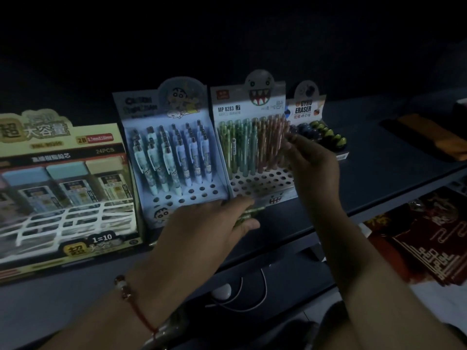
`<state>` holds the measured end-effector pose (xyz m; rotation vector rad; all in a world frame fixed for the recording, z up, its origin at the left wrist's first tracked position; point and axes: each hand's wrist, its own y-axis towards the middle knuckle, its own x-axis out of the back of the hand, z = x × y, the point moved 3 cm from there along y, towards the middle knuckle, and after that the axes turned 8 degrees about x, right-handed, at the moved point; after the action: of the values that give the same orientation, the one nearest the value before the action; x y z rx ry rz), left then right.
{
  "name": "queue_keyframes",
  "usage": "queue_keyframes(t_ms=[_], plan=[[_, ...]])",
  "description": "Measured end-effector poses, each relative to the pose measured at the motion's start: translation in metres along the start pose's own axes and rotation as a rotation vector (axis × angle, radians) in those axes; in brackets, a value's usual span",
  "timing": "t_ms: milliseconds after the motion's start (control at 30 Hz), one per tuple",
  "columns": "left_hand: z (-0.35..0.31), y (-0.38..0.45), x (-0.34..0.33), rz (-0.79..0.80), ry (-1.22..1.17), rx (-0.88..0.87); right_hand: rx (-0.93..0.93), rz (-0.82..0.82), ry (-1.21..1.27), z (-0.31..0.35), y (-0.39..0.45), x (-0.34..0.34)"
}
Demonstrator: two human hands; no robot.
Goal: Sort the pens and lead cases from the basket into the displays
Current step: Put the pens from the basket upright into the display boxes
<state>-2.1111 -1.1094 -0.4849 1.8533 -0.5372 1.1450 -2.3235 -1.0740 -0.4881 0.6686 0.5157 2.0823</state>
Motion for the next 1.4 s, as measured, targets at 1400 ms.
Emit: queue_keyframes(t_ms=[1400], plan=[[0.015,0.001,-0.004,0.146,0.031,0.169,-0.439,0.878,0.212,0.038,-0.05,-0.013]])
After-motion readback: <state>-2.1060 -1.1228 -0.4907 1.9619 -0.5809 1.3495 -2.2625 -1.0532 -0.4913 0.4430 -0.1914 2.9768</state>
